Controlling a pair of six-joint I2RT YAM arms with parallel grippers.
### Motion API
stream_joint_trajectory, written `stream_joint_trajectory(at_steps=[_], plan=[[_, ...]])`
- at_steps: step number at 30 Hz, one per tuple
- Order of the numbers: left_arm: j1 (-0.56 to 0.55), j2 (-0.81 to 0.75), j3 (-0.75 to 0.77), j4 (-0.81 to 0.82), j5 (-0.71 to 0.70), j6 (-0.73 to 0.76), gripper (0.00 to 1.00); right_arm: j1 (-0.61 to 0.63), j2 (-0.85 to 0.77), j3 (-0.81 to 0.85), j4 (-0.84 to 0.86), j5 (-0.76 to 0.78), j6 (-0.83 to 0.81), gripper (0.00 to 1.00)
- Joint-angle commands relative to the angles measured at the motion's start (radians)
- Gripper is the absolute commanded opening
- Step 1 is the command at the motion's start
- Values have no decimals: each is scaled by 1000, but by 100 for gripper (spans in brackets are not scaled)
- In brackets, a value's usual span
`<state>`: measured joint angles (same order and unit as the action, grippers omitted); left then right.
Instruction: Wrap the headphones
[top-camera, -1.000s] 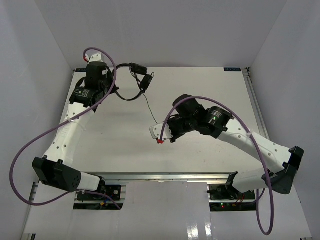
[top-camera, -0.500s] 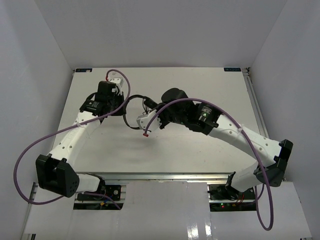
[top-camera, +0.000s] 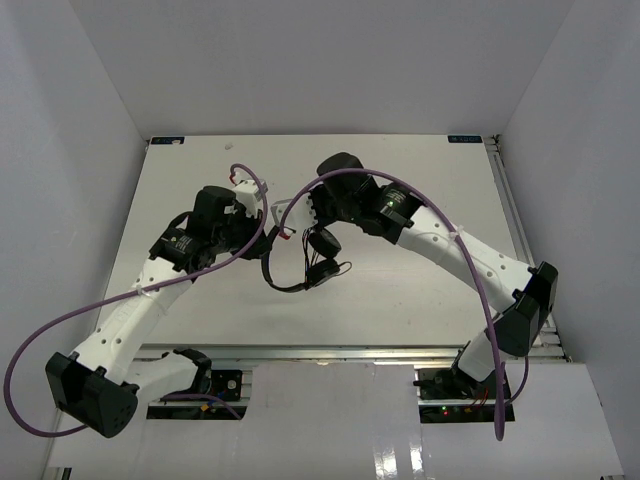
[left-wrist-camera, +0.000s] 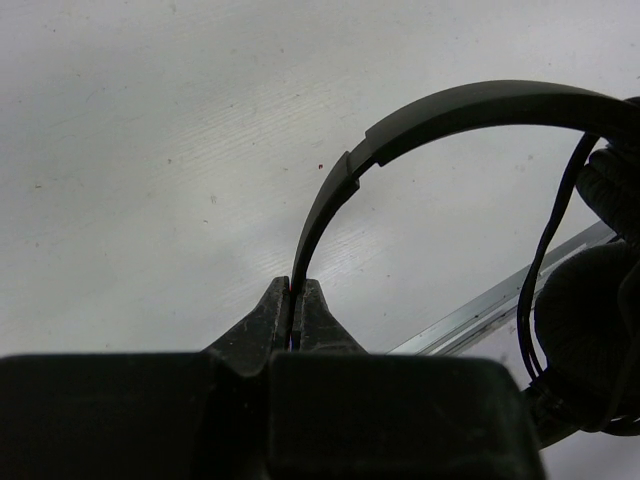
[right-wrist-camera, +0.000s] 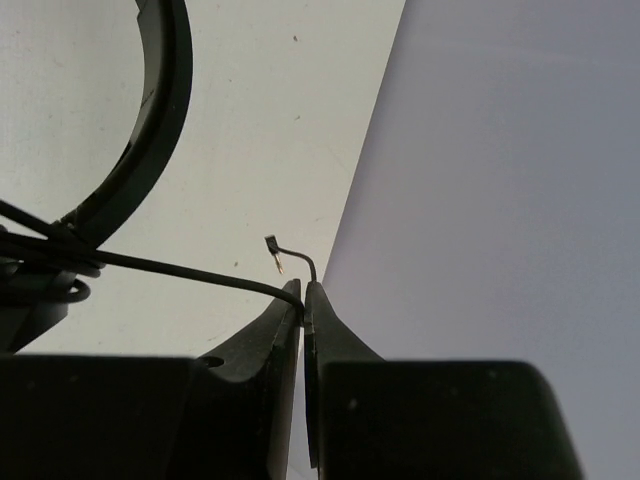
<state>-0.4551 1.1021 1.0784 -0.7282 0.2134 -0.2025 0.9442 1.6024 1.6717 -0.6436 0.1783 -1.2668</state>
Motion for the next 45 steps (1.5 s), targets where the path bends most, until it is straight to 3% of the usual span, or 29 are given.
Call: stream_joint_trajectory(at_steps=[1, 13, 25, 33, 45], plan=[[0, -63, -13, 13, 36, -20, 0, -59, -39, 78, -35, -137, 80, 8], [0, -76, 88, 36, 102, -91, 0, -191, -41, 58, -210, -646, 195, 8], [0, -74, 183, 48, 80, -143, 0, -361, -24, -34, -216, -1220, 318, 8], [0, -42, 198, 72, 98, -168, 0, -367, -4, -146, -33, -1440, 518, 8], [0, -38, 228, 84, 98, -169, 0, -367, -45, -340, 400, -1476, 839, 20]])
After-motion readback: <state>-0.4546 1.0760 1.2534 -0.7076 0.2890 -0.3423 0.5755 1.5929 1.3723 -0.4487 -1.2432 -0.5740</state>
